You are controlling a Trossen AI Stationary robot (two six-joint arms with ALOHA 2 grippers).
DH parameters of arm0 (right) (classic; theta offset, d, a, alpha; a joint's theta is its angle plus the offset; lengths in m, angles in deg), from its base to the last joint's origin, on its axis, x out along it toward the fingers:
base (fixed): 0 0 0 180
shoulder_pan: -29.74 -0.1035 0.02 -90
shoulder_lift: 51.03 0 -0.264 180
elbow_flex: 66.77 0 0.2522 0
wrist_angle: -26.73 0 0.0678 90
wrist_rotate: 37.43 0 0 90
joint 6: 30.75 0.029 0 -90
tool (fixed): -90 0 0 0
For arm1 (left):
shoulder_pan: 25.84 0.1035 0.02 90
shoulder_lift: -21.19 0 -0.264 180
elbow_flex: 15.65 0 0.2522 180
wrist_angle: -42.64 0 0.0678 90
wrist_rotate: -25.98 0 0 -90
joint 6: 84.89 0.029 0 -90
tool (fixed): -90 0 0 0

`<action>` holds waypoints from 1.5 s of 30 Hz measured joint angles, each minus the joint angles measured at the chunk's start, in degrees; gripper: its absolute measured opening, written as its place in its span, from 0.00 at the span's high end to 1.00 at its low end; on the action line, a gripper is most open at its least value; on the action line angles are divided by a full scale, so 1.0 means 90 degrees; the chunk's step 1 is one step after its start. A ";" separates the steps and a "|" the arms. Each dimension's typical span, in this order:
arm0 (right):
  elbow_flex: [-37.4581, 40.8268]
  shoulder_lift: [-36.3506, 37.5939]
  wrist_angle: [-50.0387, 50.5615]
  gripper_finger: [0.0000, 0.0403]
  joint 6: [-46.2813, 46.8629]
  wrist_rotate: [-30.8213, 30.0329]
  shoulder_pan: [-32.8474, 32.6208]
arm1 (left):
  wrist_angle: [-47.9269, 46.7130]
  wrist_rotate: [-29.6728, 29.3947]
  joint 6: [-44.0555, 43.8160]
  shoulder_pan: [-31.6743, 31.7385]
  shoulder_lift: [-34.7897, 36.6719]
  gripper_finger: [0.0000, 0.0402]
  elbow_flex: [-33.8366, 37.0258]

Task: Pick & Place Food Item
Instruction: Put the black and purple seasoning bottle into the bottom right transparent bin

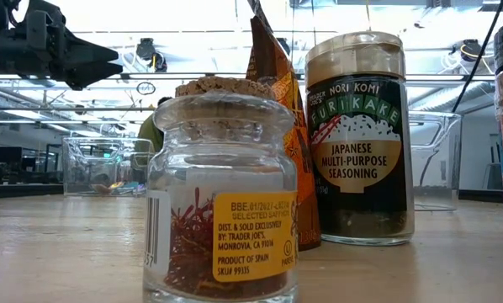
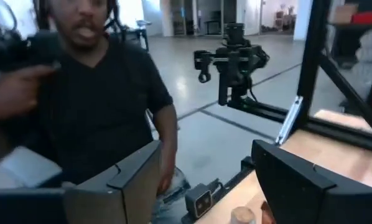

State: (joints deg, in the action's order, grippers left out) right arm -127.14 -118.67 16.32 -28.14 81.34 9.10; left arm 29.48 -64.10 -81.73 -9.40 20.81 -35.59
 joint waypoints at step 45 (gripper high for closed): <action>0.1054 -0.0640 0.1945 0.28 0.1932 -0.4686 -0.2361 | -0.0002 0.0000 0.0000 0.0000 0.0001 0.30 0.0000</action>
State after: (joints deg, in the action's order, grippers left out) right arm -117.65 -124.43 33.82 -10.75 39.17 -12.15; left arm 29.46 -64.10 -81.73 -9.40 20.82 -35.59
